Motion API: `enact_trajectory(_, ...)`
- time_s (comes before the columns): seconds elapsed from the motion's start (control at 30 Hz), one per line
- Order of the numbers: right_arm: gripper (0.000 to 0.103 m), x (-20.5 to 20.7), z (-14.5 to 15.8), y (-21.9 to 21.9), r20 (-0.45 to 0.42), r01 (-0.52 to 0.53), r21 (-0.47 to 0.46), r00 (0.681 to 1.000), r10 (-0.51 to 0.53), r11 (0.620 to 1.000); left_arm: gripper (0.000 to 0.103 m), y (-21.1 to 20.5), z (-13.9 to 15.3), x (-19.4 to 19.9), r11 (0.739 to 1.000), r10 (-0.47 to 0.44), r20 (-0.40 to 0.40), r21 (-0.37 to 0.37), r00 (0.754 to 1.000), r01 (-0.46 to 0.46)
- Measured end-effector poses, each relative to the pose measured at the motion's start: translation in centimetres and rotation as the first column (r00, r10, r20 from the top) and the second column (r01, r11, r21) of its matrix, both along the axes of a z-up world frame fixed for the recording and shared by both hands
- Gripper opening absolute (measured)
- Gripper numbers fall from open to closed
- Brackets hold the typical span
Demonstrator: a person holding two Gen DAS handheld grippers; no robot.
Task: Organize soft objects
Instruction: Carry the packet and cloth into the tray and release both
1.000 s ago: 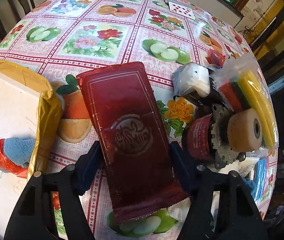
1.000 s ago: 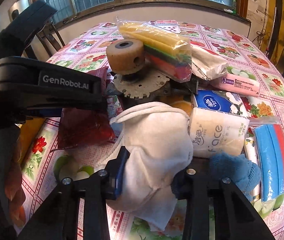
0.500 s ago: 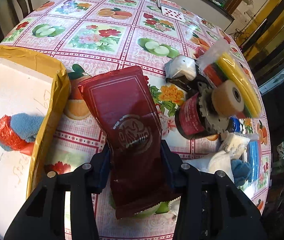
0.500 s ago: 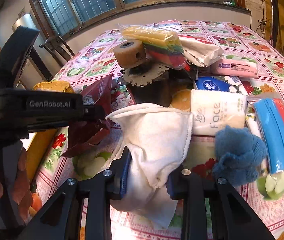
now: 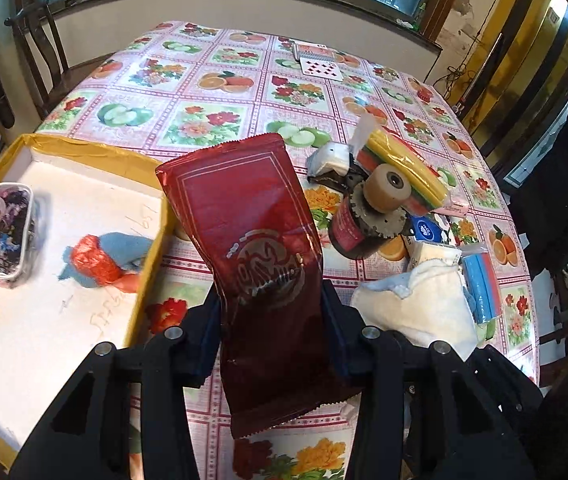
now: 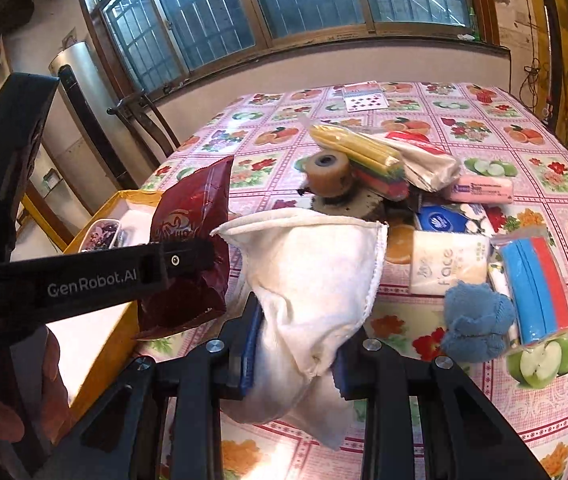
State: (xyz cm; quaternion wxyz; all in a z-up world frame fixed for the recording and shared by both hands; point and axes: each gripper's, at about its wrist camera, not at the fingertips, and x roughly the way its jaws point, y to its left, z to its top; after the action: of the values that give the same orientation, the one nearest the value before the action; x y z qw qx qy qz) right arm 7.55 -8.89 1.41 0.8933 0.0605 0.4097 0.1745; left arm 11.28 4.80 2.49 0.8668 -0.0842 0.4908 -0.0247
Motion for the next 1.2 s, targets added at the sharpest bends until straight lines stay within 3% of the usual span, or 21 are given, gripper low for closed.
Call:
enact_trajectory(0.3,0.031,2.3,2.3,8.4,0.027,-0.126,0.060,0.992,0.125,0.990,0.043,8.5,3.3,-1.5,0.994,0.101,0.053,0.039,0.993,-0.103)
enact_trajectory(0.63,0.031,6.8,1.1,18.0,-0.006,-0.202,0.020,0.979,0.202,0.979,0.043,16.0,1.0,-0.7,0.978,0.198,0.015,0.062,0.980,-0.199)
enact_trajectory(0.87,0.031,7.7,-1.2,20.2,-0.064,-0.228,0.017,0.972,0.228,0.974,0.043,18.0,-0.8,-0.5,0.974,0.211,-0.008,0.079,0.977,-0.210)
enact_trajectory(1.2,0.042,8.6,-2.7,20.8,-0.104,-0.225,0.022,0.969,0.226,0.974,0.049,18.8,-1.9,-0.6,0.965,0.223,0.008,0.137,0.975,-0.222)
